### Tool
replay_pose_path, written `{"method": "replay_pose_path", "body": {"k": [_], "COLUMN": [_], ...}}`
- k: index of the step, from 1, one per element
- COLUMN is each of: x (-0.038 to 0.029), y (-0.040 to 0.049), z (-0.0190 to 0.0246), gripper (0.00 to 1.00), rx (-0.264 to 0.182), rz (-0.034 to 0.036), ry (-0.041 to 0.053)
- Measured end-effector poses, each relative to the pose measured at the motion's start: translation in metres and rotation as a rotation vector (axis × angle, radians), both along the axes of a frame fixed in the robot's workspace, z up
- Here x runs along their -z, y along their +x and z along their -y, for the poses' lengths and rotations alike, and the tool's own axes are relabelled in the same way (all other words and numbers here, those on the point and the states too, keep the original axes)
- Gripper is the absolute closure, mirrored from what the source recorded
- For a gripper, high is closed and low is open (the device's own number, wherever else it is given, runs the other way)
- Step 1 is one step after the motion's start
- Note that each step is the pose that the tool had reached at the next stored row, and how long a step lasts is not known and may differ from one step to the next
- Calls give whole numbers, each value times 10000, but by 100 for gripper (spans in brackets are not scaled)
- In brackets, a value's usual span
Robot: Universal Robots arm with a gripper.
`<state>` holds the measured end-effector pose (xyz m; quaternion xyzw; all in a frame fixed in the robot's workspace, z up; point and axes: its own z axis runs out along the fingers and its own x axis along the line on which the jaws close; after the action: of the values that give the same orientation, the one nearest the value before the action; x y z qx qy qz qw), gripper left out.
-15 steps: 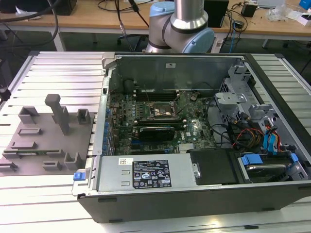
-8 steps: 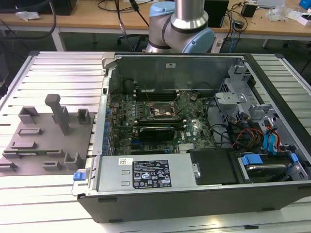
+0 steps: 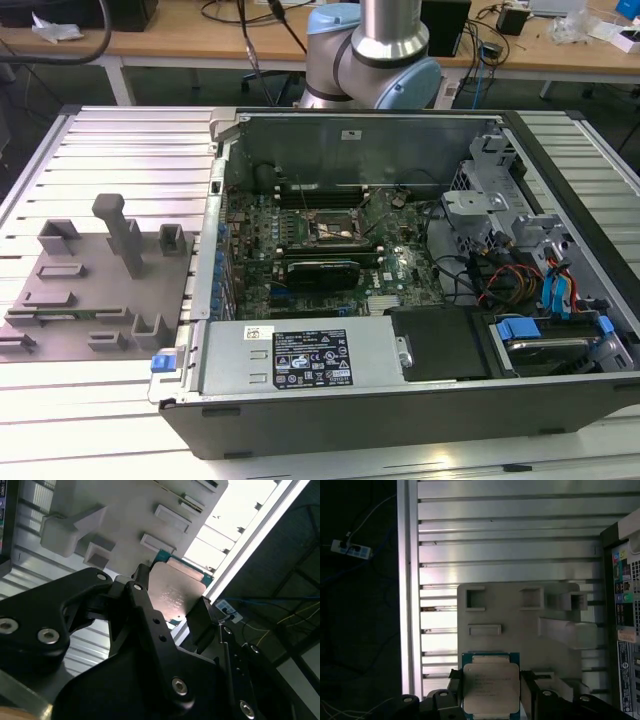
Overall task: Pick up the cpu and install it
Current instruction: 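Pick up the cpu and move it towards the insertion slot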
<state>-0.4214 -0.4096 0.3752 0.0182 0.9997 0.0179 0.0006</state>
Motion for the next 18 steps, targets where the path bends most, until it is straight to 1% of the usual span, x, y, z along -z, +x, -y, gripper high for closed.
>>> {"method": "replay_pose_path", "body": {"k": [2, 4, 12, 16, 18], "x": [-40, -97, -283, -406, -428], "y": [1, 1, 1, 1, 0], "z": [-1, -3, -5, -6, -6], "gripper": [45, 45, 45, 45, 45], "rx": [-1, 0, 0, 0, 0], "rz": [1, 4, 13, 27, 30], "ry": [-1, 0, 0, 0, 0]}}
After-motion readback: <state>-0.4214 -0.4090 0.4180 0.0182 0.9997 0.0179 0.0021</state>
